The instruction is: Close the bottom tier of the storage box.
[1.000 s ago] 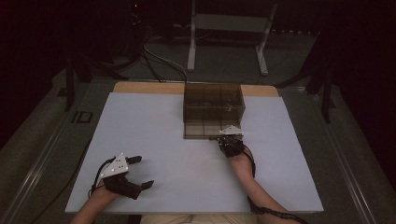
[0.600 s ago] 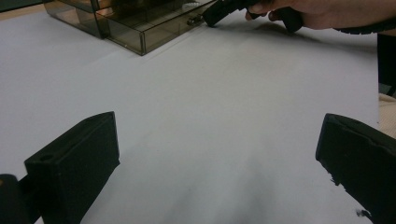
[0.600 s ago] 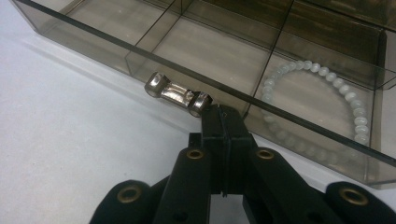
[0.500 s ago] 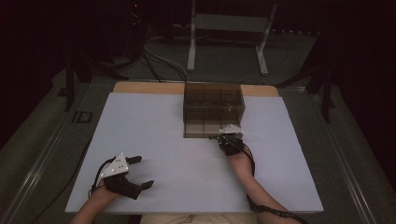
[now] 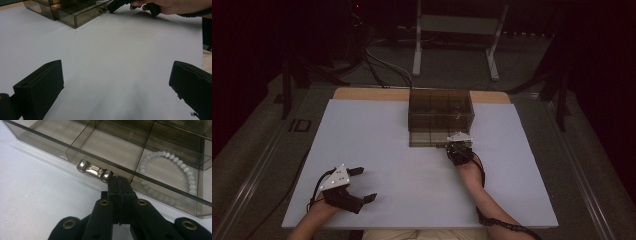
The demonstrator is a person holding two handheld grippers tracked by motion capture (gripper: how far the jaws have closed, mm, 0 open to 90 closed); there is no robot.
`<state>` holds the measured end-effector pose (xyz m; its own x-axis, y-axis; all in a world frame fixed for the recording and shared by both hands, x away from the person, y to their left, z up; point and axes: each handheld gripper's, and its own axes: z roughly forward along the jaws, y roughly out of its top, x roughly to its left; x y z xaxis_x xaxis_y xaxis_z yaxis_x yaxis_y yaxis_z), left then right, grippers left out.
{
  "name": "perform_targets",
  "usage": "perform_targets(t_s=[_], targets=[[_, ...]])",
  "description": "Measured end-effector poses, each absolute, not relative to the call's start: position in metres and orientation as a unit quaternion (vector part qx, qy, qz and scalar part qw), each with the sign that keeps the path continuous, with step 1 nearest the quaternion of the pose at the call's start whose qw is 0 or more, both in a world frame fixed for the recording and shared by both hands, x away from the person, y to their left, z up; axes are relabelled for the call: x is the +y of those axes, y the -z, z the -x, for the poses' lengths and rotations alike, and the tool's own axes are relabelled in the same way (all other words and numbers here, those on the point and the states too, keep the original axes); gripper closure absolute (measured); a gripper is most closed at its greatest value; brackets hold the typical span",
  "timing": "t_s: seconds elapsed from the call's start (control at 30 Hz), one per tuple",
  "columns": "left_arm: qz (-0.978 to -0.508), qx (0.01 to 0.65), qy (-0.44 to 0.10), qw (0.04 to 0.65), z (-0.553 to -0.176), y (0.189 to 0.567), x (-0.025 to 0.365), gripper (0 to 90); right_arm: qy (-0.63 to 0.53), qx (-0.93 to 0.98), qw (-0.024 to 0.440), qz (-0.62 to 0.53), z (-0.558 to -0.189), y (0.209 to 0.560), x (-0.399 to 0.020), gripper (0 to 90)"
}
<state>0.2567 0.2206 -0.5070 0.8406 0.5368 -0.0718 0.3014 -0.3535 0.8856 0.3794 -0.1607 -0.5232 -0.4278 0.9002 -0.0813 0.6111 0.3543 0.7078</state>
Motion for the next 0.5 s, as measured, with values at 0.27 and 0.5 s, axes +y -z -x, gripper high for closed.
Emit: perform_targets(t_s=[0.27, 0.5], targets=[[-0.815, 0.258, -0.116, 0.507, -0.2567, 0.5070, 0.2206, 0.9, -0.306, 0.786, 0.238, -0.482, -0.3812, 0.5234, -0.1609, 90.0], [-0.814, 0.258, -0.115, 0.507, -0.2568, 0.5072, 0.2206, 0.9, -0.305, 0.785, 0.238, -0.484, -0.3830, 0.5230, -0.1603, 90.0]])
